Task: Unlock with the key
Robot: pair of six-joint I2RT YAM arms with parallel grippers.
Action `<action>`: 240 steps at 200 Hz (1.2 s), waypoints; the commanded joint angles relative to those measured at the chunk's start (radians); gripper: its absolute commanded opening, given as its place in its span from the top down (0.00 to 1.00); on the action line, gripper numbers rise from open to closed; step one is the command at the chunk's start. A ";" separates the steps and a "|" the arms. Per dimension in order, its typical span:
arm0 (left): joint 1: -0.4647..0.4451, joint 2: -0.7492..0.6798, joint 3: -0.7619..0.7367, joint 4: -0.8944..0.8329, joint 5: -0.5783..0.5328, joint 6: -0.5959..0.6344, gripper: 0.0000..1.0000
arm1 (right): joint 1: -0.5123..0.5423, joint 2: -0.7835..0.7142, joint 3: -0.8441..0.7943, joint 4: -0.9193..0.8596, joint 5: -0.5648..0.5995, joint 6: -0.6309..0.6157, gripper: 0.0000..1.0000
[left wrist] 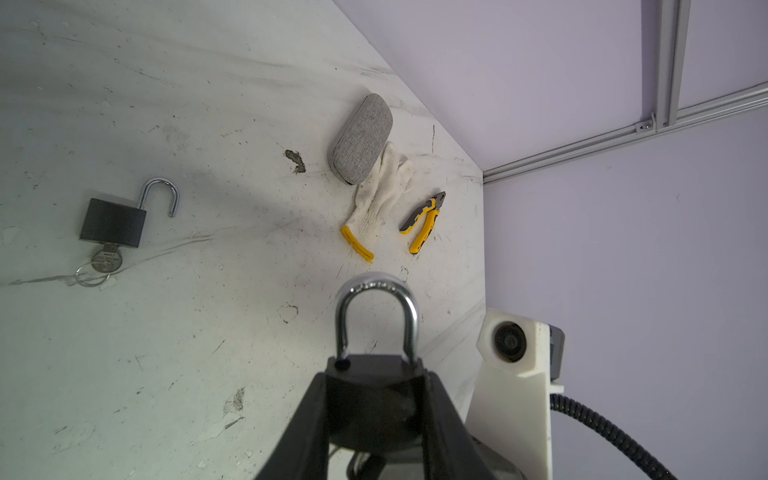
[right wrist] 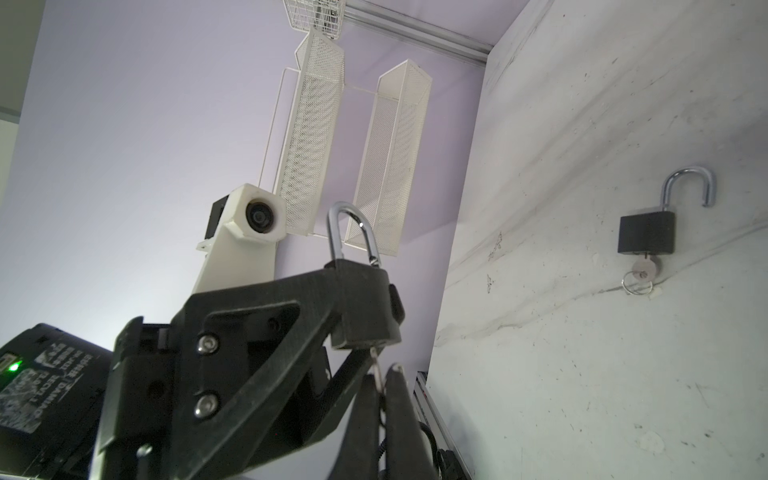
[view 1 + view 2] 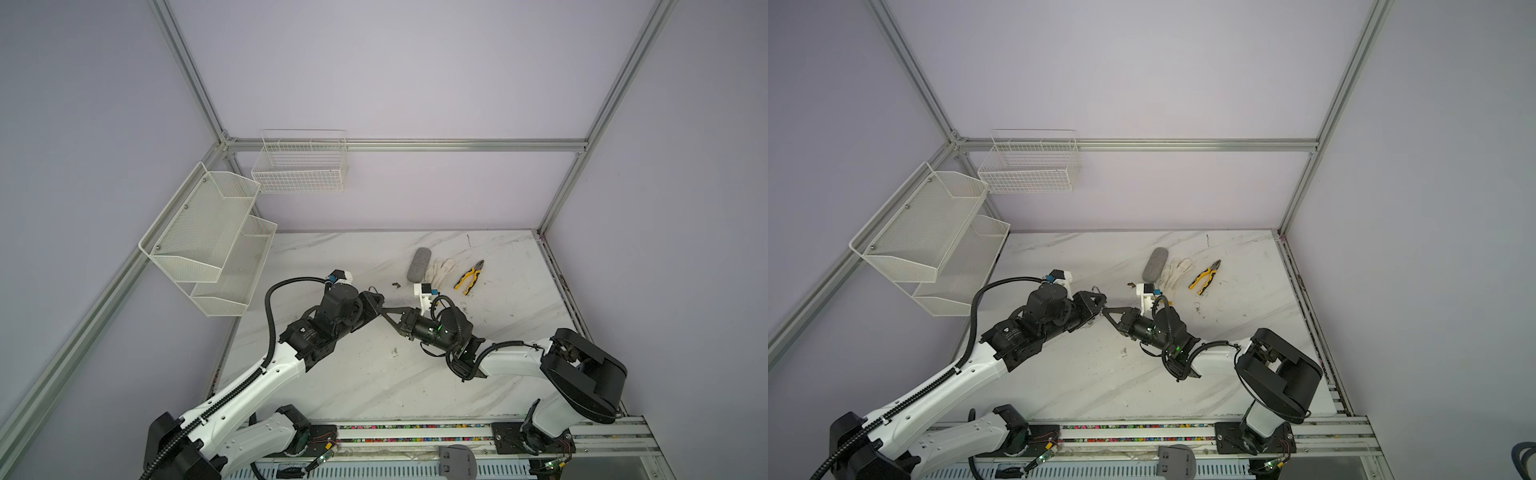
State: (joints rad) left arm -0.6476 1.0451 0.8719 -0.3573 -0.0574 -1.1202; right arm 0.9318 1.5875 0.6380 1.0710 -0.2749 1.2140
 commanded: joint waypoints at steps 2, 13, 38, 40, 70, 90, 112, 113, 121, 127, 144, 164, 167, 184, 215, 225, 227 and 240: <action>-0.013 -0.001 0.013 0.044 0.073 0.035 1.00 | 0.030 -0.030 0.060 0.010 -0.079 -0.054 1.00; -0.008 -0.003 0.027 0.008 0.046 0.066 1.00 | 0.030 -0.044 0.067 -0.046 -0.062 -0.090 1.00; 0.015 -0.012 0.039 -0.016 0.018 0.149 1.00 | 0.030 -0.092 0.101 -0.220 -0.001 -0.199 0.87; 0.016 -0.013 0.040 -0.017 0.018 0.156 1.00 | 0.031 -0.097 0.104 -0.236 0.005 -0.210 0.85; 0.050 -0.017 0.072 -0.048 0.004 0.282 1.00 | 0.030 -0.164 0.141 -0.415 0.090 -0.333 0.65; 0.058 -0.031 0.087 -0.077 -0.042 0.401 1.00 | 0.030 -0.197 0.172 -0.527 0.130 -0.398 0.54; 0.059 -0.060 0.064 -0.061 -0.081 0.559 1.00 | 0.029 -0.245 0.205 -0.647 0.170 -0.459 0.49; 0.059 -0.062 0.061 -0.060 -0.083 0.566 1.00 | 0.029 -0.247 0.207 -0.652 0.171 -0.460 0.48; 0.059 -0.077 0.041 -0.043 -0.087 0.615 1.00 | 0.029 -0.266 0.221 -0.701 0.186 -0.481 0.47; 0.059 -0.088 0.024 -0.025 -0.081 0.651 1.00 | 0.027 -0.280 0.235 -0.743 0.202 -0.503 0.46; 0.059 -0.120 -0.039 0.042 -0.042 0.740 1.00 | 0.026 -0.323 0.266 -0.856 0.252 -0.556 0.42; 0.059 -0.162 -0.140 0.160 0.029 0.809 1.00 | 0.019 -0.351 0.314 -0.986 0.278 -0.612 0.39; 0.059 -0.169 -0.160 0.189 0.052 0.820 1.00 | 0.019 -0.353 0.322 -1.005 0.281 -0.621 0.39; 0.059 -0.198 -0.264 0.342 0.172 0.858 1.00 | 0.018 -0.352 0.378 -1.108 0.289 -0.672 0.38; 0.057 -0.207 -0.353 0.461 0.227 0.898 1.00 | 0.016 -0.290 0.516 -1.306 0.275 -0.768 0.37; 0.055 -0.204 -0.371 0.493 0.245 0.914 1.00 | 0.017 -0.263 0.559 -1.362 0.284 -0.799 0.36; 0.055 -0.203 -0.375 0.500 0.248 0.926 1.00 | 0.017 -0.257 0.567 -1.370 0.286 -0.806 0.36; 0.049 -0.198 -0.401 0.546 0.263 0.957 1.00 | 0.018 -0.220 0.622 -1.423 0.283 -0.840 0.36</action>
State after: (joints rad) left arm -0.5911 0.8543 0.5331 -0.0227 0.1295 -0.2611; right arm 0.9531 1.3109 1.1728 -0.1497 -0.0128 0.4892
